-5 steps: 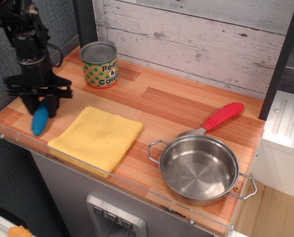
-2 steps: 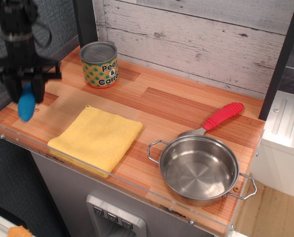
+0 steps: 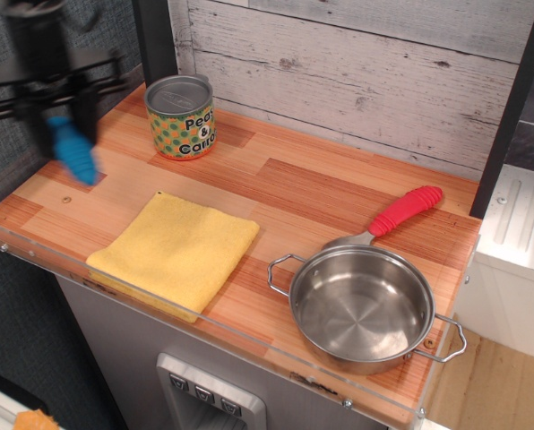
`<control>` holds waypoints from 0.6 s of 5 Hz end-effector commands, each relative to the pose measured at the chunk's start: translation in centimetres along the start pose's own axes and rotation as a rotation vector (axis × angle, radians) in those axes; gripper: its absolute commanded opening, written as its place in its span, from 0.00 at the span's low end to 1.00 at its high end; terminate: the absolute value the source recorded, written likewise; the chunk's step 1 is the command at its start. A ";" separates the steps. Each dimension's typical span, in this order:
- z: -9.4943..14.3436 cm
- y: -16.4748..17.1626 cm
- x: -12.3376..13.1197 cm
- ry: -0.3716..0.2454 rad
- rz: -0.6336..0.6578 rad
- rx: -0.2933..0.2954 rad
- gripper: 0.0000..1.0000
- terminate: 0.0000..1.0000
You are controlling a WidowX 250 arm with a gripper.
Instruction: Moved fork to the back of the counter
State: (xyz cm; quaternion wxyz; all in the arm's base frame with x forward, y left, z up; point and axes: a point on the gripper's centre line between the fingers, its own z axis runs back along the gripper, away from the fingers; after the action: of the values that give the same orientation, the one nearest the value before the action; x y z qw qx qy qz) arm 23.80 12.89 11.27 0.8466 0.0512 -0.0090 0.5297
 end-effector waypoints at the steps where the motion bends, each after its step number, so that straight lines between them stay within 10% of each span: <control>1: 1.9 -4.6 -2.2 0.066 0.316 -0.178 0.00 0.00; 3: 0.5 -11.3 -3.9 0.019 0.388 -0.170 0.00 0.00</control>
State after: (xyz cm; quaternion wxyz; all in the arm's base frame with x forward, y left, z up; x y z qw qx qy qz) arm 31.26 3.85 8.86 0.7337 -0.0191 -0.0364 0.6782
